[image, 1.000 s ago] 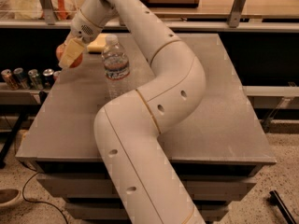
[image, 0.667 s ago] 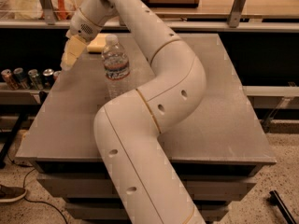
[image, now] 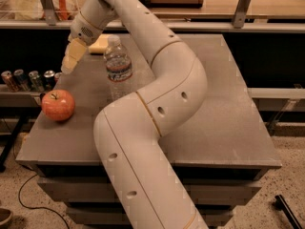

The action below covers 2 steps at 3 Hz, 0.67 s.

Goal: Pick apple

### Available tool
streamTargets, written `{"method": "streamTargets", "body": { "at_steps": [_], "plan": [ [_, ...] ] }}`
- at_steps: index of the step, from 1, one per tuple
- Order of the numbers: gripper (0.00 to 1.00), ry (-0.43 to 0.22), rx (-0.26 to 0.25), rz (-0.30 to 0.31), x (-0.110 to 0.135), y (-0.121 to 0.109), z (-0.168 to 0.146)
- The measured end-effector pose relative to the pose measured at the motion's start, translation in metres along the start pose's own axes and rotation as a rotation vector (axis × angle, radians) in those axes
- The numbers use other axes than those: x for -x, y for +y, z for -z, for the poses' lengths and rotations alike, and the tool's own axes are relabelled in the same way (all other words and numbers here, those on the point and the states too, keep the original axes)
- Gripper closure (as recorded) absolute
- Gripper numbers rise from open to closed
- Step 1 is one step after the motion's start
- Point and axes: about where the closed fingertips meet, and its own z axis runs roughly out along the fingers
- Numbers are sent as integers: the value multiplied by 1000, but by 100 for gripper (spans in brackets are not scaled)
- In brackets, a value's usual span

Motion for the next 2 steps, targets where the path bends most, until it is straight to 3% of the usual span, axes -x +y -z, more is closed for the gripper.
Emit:
{"method": "streamTargets", "body": {
  "at_steps": [2],
  "plan": [
    [0,55,-38,8,11,-4,-3]
  ]
}}
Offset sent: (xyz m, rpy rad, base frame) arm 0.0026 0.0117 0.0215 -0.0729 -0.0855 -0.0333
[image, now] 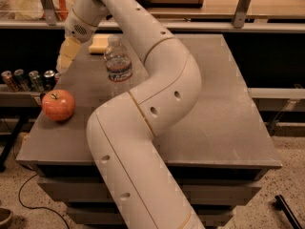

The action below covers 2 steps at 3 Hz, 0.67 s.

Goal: Pick apple

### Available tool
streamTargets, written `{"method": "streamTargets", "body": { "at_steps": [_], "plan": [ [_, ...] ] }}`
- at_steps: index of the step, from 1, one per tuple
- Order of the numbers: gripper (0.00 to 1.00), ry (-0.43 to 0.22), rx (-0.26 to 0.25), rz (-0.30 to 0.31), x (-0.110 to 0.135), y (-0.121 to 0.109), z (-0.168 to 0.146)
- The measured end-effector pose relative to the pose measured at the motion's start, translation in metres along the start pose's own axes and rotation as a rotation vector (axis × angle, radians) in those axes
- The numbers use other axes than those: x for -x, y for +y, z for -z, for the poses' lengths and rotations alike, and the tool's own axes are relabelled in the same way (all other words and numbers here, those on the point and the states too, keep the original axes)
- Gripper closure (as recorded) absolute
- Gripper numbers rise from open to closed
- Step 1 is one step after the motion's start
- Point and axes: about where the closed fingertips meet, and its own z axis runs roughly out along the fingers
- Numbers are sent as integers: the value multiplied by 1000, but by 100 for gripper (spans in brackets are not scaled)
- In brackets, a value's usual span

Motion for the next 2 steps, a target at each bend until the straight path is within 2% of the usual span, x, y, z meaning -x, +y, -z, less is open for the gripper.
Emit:
{"method": "streamTargets", "body": {
  "at_steps": [2],
  "plan": [
    [0,-19,-6,6,1,-2,2]
  ]
}}
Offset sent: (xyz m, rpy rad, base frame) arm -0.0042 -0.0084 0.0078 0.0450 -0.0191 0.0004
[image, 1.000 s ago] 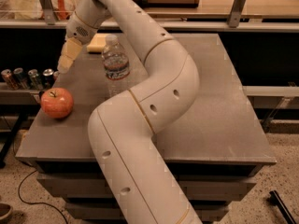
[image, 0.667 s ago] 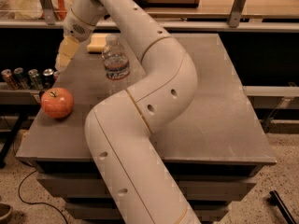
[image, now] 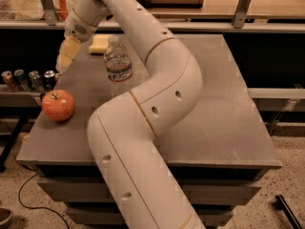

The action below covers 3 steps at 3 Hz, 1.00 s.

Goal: Pick apple

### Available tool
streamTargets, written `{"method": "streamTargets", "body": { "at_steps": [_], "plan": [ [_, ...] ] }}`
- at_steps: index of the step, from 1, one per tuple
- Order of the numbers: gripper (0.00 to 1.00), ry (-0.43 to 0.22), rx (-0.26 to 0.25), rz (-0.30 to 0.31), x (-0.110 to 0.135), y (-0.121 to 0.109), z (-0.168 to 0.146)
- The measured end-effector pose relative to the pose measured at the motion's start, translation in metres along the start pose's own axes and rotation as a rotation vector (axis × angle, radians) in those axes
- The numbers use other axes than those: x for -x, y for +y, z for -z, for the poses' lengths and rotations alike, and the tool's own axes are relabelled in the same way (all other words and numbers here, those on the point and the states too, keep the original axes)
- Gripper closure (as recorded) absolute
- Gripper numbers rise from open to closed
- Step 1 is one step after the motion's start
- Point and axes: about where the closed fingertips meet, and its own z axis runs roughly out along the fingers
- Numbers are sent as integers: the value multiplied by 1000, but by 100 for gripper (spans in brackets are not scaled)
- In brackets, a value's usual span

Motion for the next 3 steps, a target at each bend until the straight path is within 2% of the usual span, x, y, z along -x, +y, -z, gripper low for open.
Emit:
{"method": "streamTargets", "body": {
  "at_steps": [2,3],
  "plan": [
    [0,-39,-25,11,3,-3,14],
    [0,-51,-48,8,8,-1,32]
  ]
}}
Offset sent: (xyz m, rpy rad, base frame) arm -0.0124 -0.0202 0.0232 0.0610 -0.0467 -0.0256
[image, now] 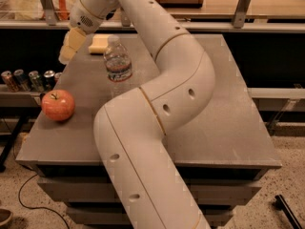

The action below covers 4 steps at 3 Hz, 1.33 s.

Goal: Pick apple

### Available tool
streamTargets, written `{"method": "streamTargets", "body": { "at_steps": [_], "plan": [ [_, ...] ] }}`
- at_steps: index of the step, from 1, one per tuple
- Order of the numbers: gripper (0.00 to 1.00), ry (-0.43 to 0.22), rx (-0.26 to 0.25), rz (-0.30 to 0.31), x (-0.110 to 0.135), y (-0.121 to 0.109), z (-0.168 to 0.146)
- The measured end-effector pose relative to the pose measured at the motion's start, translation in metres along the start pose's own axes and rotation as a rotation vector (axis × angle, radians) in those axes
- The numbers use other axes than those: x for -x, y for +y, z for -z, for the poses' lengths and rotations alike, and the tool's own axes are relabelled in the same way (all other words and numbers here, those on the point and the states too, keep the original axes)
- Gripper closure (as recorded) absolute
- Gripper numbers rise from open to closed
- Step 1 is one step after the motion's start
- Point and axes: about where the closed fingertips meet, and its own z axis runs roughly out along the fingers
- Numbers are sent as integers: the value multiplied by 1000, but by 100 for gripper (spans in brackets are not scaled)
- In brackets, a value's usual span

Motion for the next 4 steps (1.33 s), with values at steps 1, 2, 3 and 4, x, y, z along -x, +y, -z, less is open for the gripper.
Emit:
{"method": "streamTargets", "body": {
  "at_steps": [1,2,3,4],
  "plan": [
    [0,13,-81,-35,3,-4,41],
    [0,18,-203,-97,2,-8,102],
    [0,7,-302,-134,-2,-5,156],
    [0,11,-338,-151,-9,8,181]
  ]
}}
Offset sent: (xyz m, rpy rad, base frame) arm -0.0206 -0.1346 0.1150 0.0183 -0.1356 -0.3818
